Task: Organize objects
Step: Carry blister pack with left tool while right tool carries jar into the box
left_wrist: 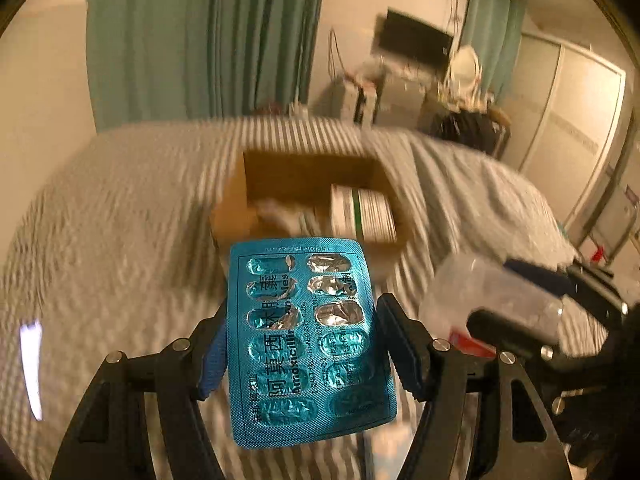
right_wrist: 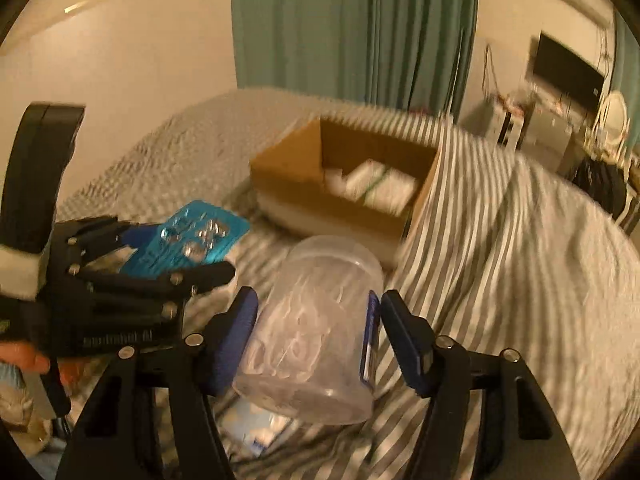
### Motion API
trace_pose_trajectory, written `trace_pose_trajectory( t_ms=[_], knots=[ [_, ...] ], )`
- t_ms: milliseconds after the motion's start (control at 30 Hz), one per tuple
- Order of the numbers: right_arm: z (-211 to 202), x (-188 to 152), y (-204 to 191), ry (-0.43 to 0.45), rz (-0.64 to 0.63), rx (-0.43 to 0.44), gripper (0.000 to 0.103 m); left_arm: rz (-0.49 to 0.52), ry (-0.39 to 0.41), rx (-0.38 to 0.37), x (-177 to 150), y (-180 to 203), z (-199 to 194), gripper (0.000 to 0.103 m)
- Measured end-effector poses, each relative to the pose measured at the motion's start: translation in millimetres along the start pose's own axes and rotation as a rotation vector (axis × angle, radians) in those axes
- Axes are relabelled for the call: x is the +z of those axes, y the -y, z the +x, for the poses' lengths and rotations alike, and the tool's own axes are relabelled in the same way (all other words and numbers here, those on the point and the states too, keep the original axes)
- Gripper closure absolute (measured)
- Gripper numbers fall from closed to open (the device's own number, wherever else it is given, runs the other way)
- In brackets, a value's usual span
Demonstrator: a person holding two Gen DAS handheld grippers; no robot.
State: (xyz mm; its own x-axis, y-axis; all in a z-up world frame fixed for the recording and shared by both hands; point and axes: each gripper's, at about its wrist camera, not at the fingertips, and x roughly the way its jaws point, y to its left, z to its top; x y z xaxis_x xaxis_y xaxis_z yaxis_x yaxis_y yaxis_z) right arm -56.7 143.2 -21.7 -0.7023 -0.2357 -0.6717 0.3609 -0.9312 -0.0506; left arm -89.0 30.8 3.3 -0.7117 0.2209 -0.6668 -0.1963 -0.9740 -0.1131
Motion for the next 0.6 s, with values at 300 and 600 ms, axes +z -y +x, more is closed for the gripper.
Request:
trace_pose_trajectory(
  t_ms=[300, 600],
  knots=[
    [27, 91, 23, 0.110, -0.024, -0.023, 0.060, 0.003, 0.106, 0.067, 94, -28, 40, 0.033],
    [127, 154, 72, 0.038, 0.022, -0.017, 0.097, -0.013, -0.067, 0.027, 98, -48, 175, 0.033]
  ],
)
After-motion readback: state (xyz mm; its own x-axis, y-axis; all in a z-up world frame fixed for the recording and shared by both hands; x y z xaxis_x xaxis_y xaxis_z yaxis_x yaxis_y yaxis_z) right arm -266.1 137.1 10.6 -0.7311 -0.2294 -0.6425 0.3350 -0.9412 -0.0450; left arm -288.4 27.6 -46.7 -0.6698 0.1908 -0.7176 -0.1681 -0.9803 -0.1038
